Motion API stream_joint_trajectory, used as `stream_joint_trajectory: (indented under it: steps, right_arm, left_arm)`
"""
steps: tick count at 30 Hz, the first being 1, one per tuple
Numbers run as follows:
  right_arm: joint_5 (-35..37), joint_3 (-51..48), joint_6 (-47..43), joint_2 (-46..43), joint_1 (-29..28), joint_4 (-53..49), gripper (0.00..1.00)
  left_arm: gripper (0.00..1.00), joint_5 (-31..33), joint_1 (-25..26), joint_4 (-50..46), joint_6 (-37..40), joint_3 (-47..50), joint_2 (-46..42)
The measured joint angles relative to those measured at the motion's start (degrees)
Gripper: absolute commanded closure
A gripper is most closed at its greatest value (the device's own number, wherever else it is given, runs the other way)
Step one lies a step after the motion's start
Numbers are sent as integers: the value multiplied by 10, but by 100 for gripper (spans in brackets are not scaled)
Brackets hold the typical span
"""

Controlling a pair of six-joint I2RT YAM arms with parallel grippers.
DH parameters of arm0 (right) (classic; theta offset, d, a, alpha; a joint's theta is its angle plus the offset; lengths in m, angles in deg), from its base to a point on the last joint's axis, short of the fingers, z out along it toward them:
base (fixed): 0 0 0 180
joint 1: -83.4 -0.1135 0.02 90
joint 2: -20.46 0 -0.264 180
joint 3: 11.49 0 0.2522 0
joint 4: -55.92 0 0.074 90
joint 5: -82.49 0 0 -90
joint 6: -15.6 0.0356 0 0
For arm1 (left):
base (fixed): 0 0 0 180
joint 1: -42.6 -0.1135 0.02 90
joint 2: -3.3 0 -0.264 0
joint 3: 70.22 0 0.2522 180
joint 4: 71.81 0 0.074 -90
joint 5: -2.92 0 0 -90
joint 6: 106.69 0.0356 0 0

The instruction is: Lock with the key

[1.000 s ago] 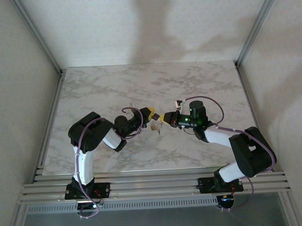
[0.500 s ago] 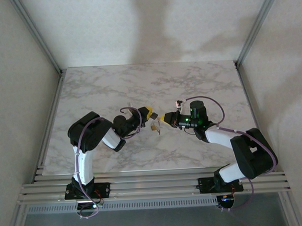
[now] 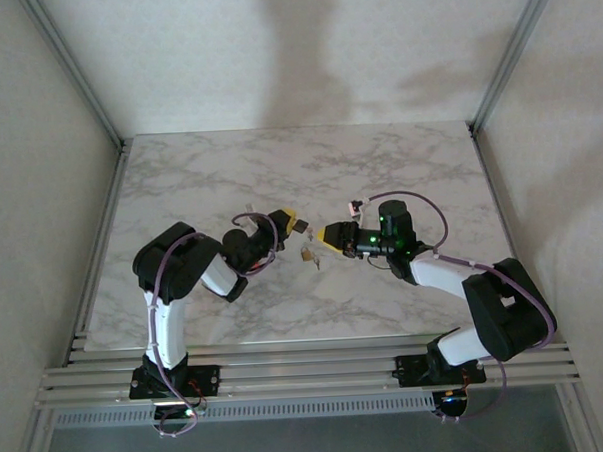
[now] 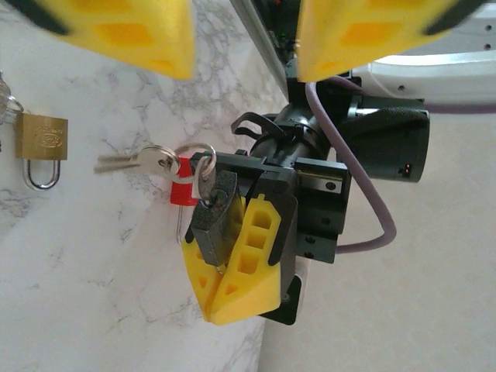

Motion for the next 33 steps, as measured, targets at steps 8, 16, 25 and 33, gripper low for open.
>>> stream_joint_trajectory:
  steps: [8, 16, 25, 33]
  right_arm:
    - [0, 0, -2, 0, 0, -1, 60]
    - [0, 0, -2, 6, 0, -1, 63]
    - [7, 2, -5, 6, 0, -11, 61]
    - [13, 2, -3, 9, 0, -10, 68]
  left_arm:
    - [100, -1, 24, 0, 0, 8, 0]
    - [100, -2, 33, 0, 2, 19, -2]
    - [100, -2, 33, 0, 2, 23, -17]
    - [100, -1, 43, 0, 2, 23, -21]
